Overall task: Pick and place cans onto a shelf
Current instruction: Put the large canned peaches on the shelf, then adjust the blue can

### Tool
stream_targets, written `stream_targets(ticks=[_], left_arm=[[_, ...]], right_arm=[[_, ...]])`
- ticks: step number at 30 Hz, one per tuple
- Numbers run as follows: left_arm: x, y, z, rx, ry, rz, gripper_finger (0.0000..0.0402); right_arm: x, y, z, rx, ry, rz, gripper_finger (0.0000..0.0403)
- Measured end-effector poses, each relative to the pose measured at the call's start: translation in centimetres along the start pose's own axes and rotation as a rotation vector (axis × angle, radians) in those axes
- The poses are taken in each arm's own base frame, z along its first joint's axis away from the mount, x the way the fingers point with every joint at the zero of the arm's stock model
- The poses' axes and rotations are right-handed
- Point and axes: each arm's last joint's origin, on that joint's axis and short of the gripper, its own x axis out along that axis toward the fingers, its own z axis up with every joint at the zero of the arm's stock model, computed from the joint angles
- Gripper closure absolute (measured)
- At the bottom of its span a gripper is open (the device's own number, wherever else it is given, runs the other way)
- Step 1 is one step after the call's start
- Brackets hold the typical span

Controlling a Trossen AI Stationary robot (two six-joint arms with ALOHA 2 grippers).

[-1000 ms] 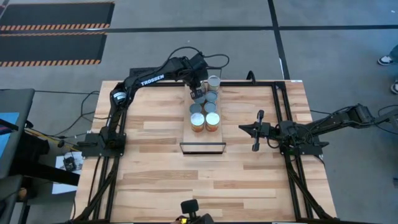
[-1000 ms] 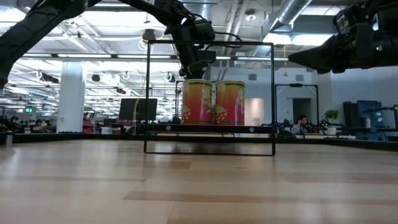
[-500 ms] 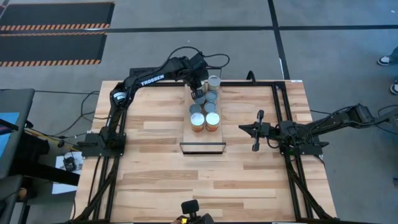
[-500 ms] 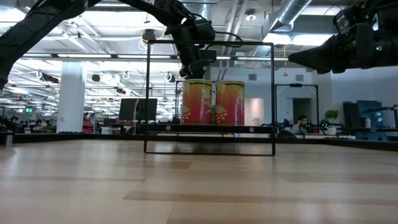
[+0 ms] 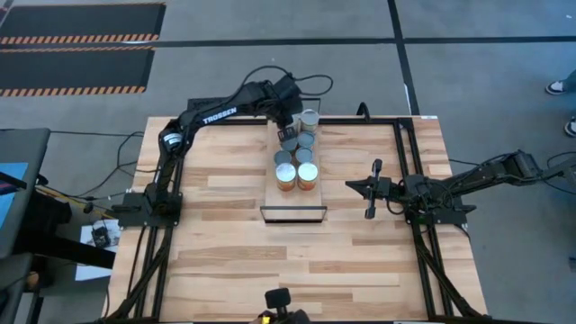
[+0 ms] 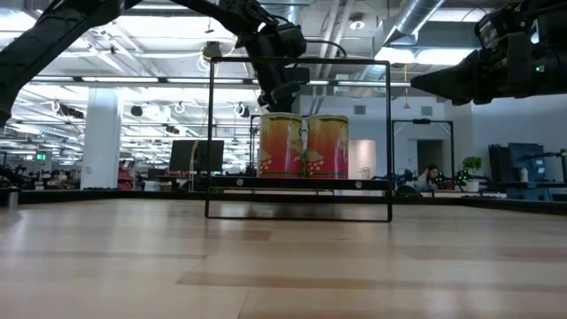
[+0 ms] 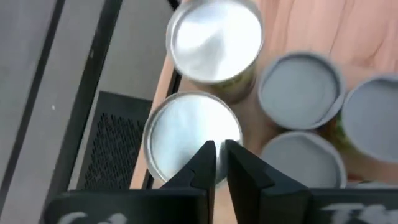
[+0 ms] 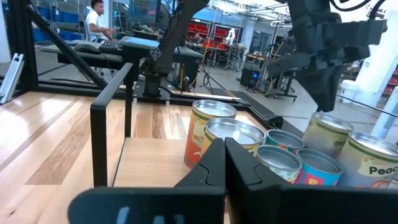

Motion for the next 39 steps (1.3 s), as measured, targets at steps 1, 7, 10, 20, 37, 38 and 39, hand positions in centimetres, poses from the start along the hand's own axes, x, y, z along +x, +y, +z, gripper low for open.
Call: stream_targets(ticks=[1,7,10,20,37,38,39], left_arm=[[-0.1,0.0,0.1,0.003,-0.01,-0.006,0.0385],[-0.3,-0.1,1.3,0.008,-0.13,-0.015,0.04],[-0.2,-0.1,1.9,0.006,-0.202,-0.055,0.0401],[1.3,-0.1,2.1,0.001,-0.272,-0.075,0.0401],[3.8,-0.3,1.7,-0.001,-0.202,-0.05,0.0401],[3.8,-0.3,1.7,-0.002,-0.202,-0.049,0.0401],[3.8,-0.3,1.6,-0.002,-0.196,-0.049,0.0401]], right_arm=[[0.0,0.0,0.0,0.0,0.0,0.0,0.0392],[0.0,0.0,0.0,0.0,0.0,0.0,0.0392],[0.0,0.0,0.0,0.0,0.0,0.0,0.0392],[0.0,0.0,0.0,0.0,0.0,0.0,0.0392],[0.0,0.0,0.0,-0.003,-0.001,0.001,0.0392],[0.0,0.0,0.0,-0.003,-0.001,0.001,0.0392],[0.0,0.0,0.0,-0.003,-0.001,0.001,0.0392]])
